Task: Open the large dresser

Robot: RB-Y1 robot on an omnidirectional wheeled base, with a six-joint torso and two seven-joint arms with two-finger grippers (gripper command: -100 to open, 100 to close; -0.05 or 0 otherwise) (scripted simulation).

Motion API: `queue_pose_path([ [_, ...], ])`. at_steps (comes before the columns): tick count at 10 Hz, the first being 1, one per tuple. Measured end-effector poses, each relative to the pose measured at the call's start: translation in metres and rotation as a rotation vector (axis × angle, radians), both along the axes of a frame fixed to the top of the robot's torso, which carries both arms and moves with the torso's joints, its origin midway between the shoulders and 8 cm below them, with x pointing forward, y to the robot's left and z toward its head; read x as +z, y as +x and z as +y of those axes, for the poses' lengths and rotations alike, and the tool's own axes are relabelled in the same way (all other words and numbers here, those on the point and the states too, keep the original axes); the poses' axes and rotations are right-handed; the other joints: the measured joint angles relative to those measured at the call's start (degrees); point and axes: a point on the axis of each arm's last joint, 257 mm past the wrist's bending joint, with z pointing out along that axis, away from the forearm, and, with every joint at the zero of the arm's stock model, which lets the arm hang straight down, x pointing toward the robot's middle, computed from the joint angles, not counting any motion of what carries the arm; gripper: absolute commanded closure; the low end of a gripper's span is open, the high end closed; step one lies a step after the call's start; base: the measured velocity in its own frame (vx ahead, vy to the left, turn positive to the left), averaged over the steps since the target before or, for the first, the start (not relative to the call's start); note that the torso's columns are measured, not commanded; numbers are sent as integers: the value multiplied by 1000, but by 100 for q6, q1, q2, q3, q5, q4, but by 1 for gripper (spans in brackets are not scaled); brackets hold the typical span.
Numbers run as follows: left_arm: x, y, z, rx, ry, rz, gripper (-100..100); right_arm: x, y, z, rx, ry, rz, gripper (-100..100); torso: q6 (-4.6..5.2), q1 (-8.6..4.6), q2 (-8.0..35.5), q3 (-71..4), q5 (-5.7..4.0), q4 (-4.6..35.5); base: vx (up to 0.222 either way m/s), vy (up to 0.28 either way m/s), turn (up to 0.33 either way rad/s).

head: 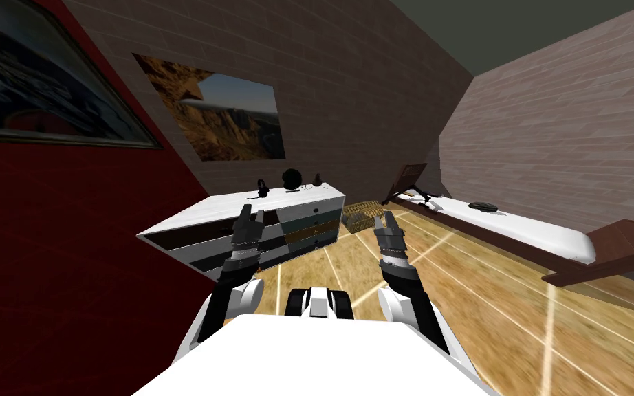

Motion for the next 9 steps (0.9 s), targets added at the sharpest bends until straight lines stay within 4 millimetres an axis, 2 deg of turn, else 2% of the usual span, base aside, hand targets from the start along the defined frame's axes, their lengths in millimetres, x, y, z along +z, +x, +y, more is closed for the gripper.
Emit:
queue_pose_path([
  [1, 0, 0, 0, 0, 0, 0, -100, 0, 0, 0, 0, 0, 0, 0, 0, 0, 423, -846, 0, 423, 18, -6, 2],
  [3, -4, 1, -3, -17, 32, 11, -100, 0, 0, 0, 0, 0, 1, 0, 0, -4, 663, -1357, -1, 666, 33, -24, 5],
  [9, -37, 9, -9, -62, 122, 54, -100, 0, 0, 0, 0, 0, 1, 0, 0, -4, 691, -1383, -1, 692, 80, -50, 8],
])
